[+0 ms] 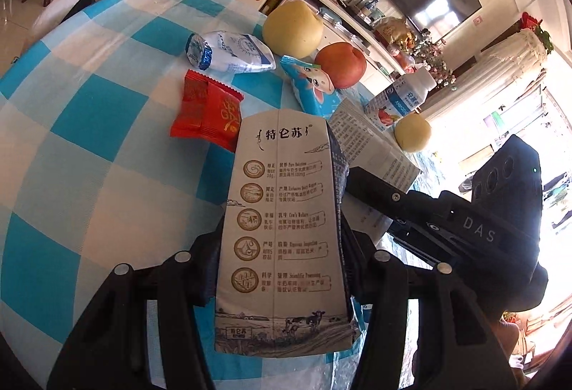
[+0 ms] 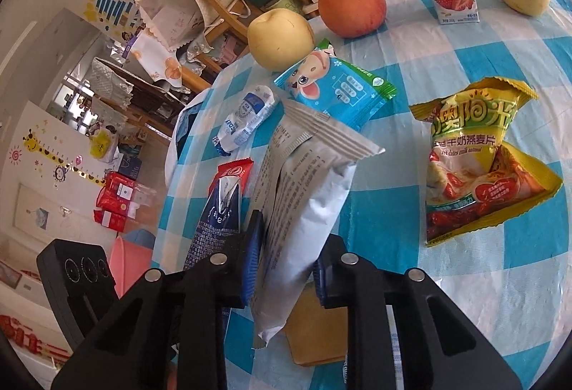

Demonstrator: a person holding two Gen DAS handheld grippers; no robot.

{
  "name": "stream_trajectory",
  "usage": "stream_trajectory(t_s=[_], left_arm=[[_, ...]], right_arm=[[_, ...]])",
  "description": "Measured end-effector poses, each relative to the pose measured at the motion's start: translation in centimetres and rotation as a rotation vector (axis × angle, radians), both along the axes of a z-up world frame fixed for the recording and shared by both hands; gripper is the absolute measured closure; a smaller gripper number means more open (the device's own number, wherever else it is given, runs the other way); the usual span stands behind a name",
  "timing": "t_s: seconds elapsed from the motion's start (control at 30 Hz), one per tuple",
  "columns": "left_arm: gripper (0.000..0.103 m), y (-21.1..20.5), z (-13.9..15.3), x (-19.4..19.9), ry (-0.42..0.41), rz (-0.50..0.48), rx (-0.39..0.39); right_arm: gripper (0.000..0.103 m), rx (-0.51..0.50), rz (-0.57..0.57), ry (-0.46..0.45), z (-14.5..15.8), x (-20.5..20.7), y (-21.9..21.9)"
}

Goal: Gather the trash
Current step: 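Lift the milk-tea bag with the left tool while the right tool grasps the white paper bag, then carry both held bags over to the pink bin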

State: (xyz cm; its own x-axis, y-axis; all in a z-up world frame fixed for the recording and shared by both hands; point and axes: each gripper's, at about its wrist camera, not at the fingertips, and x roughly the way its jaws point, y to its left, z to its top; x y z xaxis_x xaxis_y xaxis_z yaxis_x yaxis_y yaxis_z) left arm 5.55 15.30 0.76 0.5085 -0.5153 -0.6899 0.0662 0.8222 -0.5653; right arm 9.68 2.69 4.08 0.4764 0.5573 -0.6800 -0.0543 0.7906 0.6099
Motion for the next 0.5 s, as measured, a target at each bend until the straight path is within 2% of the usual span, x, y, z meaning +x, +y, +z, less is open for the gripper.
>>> stream_trajectory(t_s=[0.23, 0.5], left_arm=[[0.048, 0.9, 1.4, -0.6, -0.047, 0.03, 0.024], [0.048, 2.6, 3.3, -1.5, -0.105, 0.071, 0.042]], right_arm=[[0.084, -0.104, 0.046, -0.086, 1.9, -1.0, 1.0], [0.086, -0.166, 0.05, -0.144, 3.4, -2.2, 1.2]])
